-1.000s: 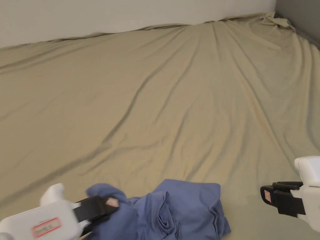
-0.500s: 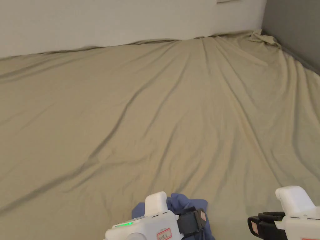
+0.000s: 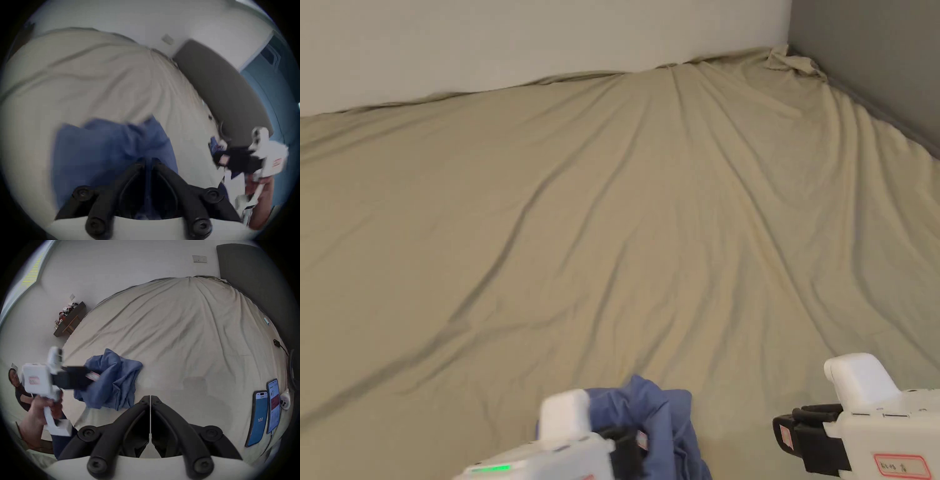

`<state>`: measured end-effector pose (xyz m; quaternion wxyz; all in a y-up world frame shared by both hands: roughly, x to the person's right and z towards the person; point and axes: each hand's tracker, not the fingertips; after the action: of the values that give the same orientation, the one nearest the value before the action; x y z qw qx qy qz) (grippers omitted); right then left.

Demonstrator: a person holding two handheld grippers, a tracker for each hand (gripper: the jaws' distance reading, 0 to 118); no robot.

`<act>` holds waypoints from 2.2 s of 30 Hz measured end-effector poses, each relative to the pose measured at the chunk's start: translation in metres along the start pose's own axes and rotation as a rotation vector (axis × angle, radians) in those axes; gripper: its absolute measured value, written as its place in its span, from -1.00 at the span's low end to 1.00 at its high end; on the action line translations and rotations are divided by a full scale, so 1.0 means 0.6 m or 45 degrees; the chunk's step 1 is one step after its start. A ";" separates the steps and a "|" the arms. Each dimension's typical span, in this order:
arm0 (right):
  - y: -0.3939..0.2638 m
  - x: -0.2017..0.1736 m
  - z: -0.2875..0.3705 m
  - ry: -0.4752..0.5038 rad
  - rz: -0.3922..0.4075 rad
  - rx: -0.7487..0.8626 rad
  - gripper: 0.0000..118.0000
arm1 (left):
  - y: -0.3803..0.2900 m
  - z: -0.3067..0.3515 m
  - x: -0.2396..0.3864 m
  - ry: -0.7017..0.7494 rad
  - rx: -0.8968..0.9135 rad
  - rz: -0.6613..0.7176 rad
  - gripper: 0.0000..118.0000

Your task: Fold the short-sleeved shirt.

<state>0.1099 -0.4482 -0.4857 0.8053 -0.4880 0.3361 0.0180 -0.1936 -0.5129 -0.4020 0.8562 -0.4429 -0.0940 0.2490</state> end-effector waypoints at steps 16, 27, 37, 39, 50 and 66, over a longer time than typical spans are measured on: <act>0.008 0.024 0.041 0.289 -0.174 0.205 -0.95 | -0.027 0.054 0.055 -0.350 -0.031 -0.022 -0.87; -0.013 0.006 -0.241 0.392 -0.520 -0.341 -0.94 | -0.024 0.181 -0.189 -0.167 0.128 0.435 -0.87; -0.009 0.019 -0.243 0.617 -0.411 -0.272 -0.94 | -0.037 0.096 -0.172 -0.157 0.023 0.306 1.00; -0.014 0.028 -0.246 0.657 -0.469 -0.268 -0.94 | -0.041 0.073 -0.146 -0.175 0.003 0.275 1.00; -0.030 0.052 -0.244 0.759 -0.741 -0.339 -0.94 | -0.018 0.035 -0.151 -0.318 0.030 0.438 -0.32; 0.010 0.022 0.031 1.230 -0.400 0.253 -0.94 | 0.000 0.561 -0.525 0.171 0.117 0.704 -0.32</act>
<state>0.1278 -0.4340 -0.4923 0.5936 -0.4065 0.5924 -0.3626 -0.5921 -0.4340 -0.1846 0.7792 -0.4280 0.0985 0.4471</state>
